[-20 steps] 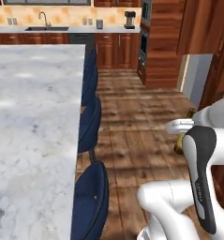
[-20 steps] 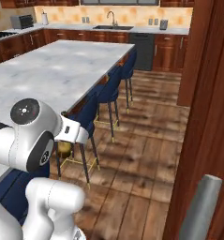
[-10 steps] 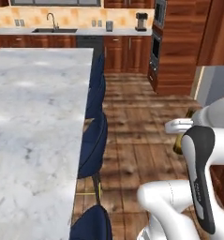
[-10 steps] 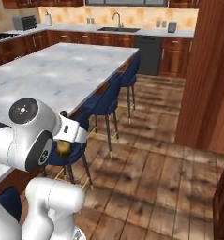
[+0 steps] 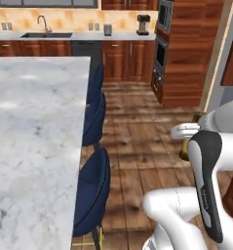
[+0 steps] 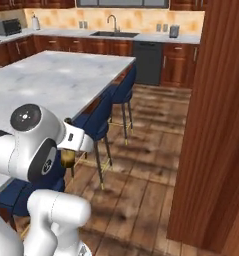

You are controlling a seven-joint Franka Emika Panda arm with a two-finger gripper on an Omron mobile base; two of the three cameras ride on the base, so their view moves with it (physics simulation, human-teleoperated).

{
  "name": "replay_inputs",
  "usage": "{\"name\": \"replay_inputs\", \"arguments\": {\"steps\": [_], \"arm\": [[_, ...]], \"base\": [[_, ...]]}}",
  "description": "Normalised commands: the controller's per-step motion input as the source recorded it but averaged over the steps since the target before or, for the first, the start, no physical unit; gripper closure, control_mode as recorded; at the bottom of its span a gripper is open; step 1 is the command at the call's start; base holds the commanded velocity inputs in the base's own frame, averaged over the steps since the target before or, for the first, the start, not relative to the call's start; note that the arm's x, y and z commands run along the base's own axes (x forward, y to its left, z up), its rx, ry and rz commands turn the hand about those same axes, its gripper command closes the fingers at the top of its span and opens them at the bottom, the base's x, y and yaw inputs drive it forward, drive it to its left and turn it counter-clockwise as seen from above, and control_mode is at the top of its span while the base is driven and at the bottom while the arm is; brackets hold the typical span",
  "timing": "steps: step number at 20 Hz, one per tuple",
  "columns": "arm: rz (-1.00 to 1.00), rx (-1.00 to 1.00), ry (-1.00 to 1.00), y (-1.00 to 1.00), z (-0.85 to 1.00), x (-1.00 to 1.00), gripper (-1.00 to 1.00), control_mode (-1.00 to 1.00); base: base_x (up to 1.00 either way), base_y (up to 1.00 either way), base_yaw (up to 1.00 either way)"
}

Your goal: Sort all alcoholic drinks to one cabinet, and non-alcoholic drinks to the other.

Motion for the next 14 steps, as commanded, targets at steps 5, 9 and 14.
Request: {"name": "replay_inputs", "arguments": {"steps": [5,9,14], "arm": [[0.00,0.00,0.00,0.00,0.00,0.00,1.00,1.00],[0.00,0.00,0.00,0.00,0.00,0.00,1.00,1.00],[0.00,0.00,0.00,0.00,0.00,0.00,1.00,1.00]], "base": [[0.35,-0.33,-0.39],[0.10,-0.30,-0.56],[0.13,-0.25,-0.63]]}}
